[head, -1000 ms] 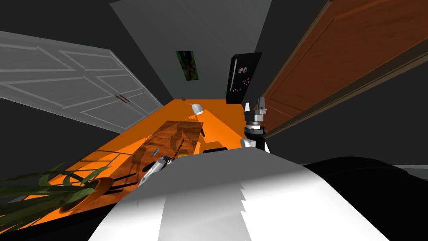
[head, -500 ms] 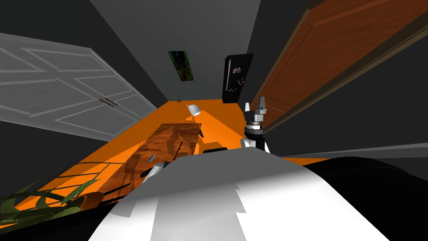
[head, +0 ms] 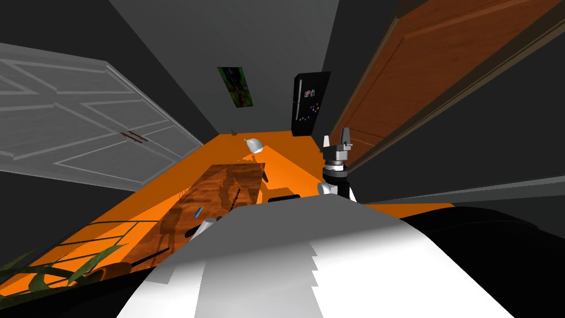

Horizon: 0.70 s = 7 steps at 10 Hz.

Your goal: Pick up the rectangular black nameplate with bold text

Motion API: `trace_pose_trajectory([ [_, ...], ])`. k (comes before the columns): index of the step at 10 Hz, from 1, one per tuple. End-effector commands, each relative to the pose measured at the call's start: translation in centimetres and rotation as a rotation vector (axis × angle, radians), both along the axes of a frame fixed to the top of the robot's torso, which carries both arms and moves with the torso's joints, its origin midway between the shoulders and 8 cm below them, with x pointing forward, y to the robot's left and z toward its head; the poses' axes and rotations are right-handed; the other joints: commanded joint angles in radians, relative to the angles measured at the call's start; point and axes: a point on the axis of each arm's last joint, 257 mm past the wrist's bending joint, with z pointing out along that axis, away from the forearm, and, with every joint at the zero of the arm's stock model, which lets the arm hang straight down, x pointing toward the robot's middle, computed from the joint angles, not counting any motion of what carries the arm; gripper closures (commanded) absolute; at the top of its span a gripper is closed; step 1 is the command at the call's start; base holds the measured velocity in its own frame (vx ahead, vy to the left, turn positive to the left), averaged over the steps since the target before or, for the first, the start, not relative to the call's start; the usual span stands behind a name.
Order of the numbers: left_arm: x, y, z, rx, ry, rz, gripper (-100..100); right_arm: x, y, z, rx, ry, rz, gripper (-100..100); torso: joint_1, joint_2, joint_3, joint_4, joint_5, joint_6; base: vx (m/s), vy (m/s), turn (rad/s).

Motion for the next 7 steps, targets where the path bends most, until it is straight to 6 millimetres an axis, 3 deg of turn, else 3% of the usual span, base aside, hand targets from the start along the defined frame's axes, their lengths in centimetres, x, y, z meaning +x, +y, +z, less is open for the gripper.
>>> trace_pose_trajectory([
  [1,-1.1,-0.3,-0.5,-0.034,0.006,0.040,-100,0.0,0.0,0.0,0.000,0.000,0.000,0,0.000,0.000,0.000,0.000,0.000,0.000,0.000,0.016,-0.168],
  [4,-3.3,-1.4,-1.3,-0.084,0.032,0.092,-100,0.0,0.0,0.0,0.000,0.000,0.000,0,0.002,0.000,0.000,0.000,0.000,0.000,0.001,0.036,-0.098],
  [5,-5.1,-2.0,-1.7,-0.137,0.047,0.163,-100,0.0,0.0,0.0,0.000,0.000,0.000,0,0.002,0.000,0.000,0.000,0.001,0.000,-0.007,0.079,-0.223],
  [7,-5.5,-2.3,-1.9,-0.142,0.053,0.167,-100,0.0,0.0,0.0,0.000,0.000,0.000,0,0.005,0.000,0.000,0.000,0.001,0.000,-0.003,0.054,-0.052],
])
